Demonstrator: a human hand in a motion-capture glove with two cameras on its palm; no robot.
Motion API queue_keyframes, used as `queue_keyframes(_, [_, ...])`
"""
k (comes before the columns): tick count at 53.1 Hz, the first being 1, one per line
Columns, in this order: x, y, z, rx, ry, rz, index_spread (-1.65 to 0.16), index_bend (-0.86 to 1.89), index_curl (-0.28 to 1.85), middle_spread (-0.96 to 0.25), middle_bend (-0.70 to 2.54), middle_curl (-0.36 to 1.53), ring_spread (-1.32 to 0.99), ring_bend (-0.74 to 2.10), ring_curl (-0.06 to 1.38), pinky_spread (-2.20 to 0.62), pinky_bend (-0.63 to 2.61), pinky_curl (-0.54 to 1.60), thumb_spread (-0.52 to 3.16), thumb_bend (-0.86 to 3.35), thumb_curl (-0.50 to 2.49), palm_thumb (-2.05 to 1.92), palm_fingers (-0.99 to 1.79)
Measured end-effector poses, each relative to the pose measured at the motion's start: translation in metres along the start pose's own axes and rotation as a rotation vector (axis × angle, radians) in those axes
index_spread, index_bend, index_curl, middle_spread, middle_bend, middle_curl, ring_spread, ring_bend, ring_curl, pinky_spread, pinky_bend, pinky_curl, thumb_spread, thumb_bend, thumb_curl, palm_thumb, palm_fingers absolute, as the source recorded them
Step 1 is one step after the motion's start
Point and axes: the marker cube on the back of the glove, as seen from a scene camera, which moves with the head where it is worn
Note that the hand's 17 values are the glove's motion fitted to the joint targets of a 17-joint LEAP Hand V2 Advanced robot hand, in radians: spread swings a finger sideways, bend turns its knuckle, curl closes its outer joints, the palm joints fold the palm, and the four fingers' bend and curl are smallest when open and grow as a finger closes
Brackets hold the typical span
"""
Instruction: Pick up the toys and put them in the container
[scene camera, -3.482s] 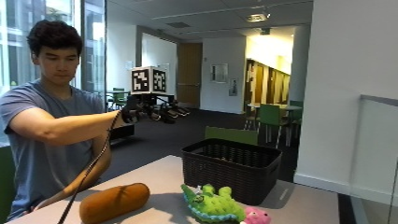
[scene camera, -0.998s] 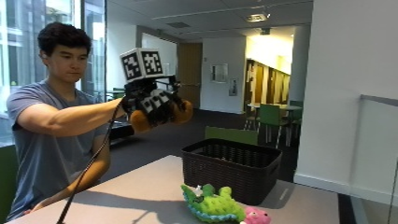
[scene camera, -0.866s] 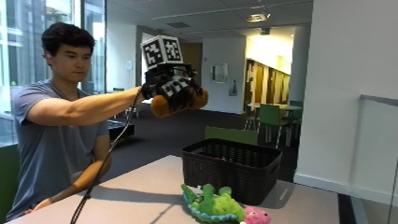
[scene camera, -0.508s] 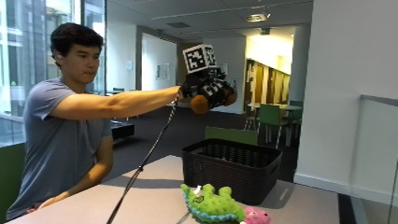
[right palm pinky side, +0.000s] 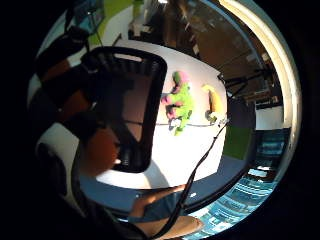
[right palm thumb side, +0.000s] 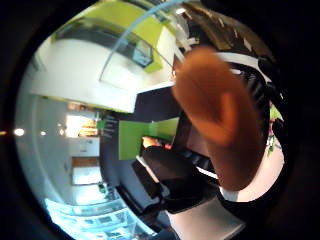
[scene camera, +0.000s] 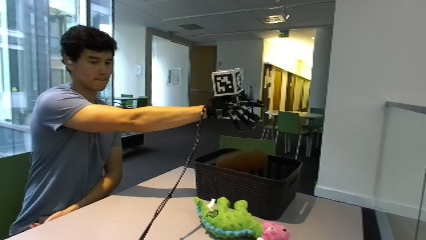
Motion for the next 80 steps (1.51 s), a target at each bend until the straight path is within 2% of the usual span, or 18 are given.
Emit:
queue_keyframes(7, [0.012, -0.001, -0.011, 0.018, 0.078, -0.022, -0.28, 0.03, -0.01, -0.09, 0.44, 0.60, -0.18, 1.15, 0.42, -0.21, 1.42, 0.47, 1.04, -0.10, 0.48, -0.10, 0.15])
queue_keyframes(17, [0.060, -0.006, -0.042, 0.022, 0.138, -0.006, -0.29, 0.15, 0.07, -0.04, 0.37, 0.55, -0.06, 0.94, 0.34, -0.06, 1.46, 0.45, 1.01, -0.09, 0.38, -0.10, -0.11])
queue_keyframes(27, [0.138, -0.012, -0.065, 0.060, 0.217, 0.054, -0.30, 0.12, 0.12, -0.02, 0.30, 0.51, -0.01, 0.80, 0.28, 0.03, 1.40, 0.41, 0.99, -0.08, 0.32, -0.09, -0.14])
queue_keyframes(39, [0.232, -0.014, -0.065, 0.065, 0.265, 0.136, -0.31, 0.10, 0.14, -0.02, 0.25, 0.48, 0.01, 0.71, 0.24, 0.06, 1.35, 0.38, 0.99, -0.07, 0.28, -0.08, -0.14])
queue_keyframes(61, [0.398, -0.007, -0.001, -0.008, 0.298, 0.273, -0.30, 0.05, 0.12, -0.02, 0.17, 0.42, 0.01, 0.54, 0.21, 0.08, 1.34, 0.36, 0.98, -0.06, 0.26, -0.07, -0.21])
queue_keyframes(80, [0.475, -0.001, 0.089, -0.119, 0.261, 0.349, -0.29, 0.05, 0.09, -0.01, 0.16, 0.37, 0.01, 0.47, 0.21, 0.07, 1.35, 0.35, 0.99, -0.05, 0.26, -0.05, -0.21])
